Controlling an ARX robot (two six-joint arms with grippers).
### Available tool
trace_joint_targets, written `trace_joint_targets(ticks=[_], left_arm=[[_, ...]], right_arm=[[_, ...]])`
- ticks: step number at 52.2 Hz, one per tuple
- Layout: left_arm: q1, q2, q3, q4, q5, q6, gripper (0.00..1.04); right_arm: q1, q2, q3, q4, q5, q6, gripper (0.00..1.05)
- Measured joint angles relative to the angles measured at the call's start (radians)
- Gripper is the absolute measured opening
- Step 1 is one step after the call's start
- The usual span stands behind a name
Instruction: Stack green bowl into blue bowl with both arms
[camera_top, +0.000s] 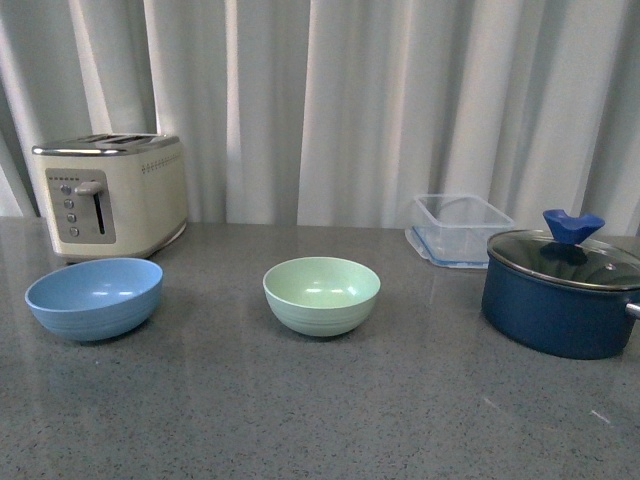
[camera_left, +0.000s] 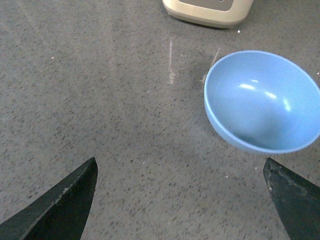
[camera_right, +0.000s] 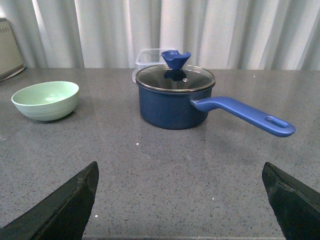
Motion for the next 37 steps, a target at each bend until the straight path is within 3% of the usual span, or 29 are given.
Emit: trace_joint_targets(ticks=[37], left_arm=[[-0.073,0.489,0.369,0.002,-0.092,-0.084,0.98]], right_arm=[[0.000,0.000,0.000,0.000,0.000,0.000,0.95]])
